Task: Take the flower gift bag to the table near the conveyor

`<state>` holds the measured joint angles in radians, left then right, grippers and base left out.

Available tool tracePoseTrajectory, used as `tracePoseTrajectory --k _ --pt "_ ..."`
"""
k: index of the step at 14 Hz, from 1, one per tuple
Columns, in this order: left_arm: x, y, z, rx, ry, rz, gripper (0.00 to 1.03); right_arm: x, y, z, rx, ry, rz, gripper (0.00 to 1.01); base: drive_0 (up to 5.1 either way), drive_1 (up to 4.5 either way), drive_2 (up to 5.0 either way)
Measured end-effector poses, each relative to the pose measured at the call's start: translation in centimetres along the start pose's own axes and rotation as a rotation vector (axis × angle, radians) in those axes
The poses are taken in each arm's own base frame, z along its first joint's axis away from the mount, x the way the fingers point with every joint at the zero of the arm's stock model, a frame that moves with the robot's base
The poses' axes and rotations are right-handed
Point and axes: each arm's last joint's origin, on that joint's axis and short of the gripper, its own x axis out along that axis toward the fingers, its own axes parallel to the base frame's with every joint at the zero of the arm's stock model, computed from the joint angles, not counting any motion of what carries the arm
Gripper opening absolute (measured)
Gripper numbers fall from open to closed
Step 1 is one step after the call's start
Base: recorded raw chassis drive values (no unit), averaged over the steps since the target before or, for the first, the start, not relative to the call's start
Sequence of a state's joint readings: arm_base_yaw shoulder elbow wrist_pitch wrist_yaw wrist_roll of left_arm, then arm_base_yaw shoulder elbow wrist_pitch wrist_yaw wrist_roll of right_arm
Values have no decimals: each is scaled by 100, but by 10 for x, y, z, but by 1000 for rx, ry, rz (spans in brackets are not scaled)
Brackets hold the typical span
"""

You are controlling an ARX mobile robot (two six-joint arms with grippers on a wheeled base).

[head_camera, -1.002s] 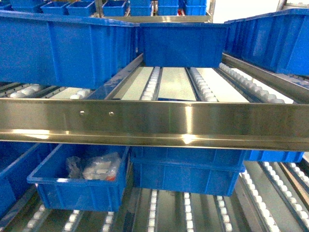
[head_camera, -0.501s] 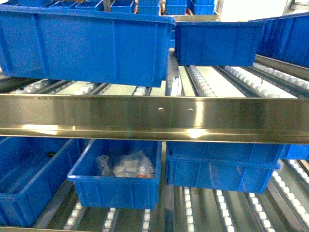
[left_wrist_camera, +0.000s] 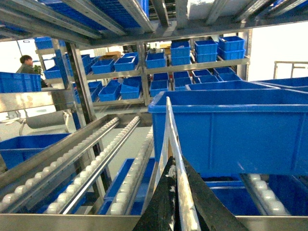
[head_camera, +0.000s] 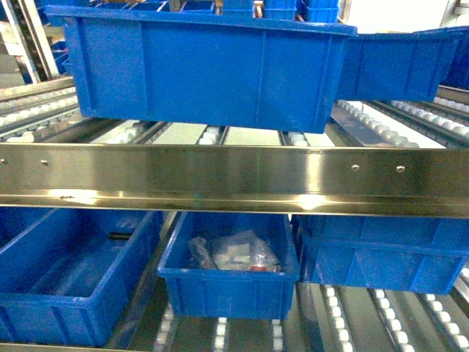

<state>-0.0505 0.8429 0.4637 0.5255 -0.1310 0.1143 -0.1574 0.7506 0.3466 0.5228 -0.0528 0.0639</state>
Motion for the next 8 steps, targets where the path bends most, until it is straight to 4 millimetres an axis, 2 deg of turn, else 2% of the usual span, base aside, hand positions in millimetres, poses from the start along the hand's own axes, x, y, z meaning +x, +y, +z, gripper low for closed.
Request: tracePoseTrajectory --k 8 --pt "0 0 0 0 1 0 2 0 0 0 0 0 0 2 -462 131 377"
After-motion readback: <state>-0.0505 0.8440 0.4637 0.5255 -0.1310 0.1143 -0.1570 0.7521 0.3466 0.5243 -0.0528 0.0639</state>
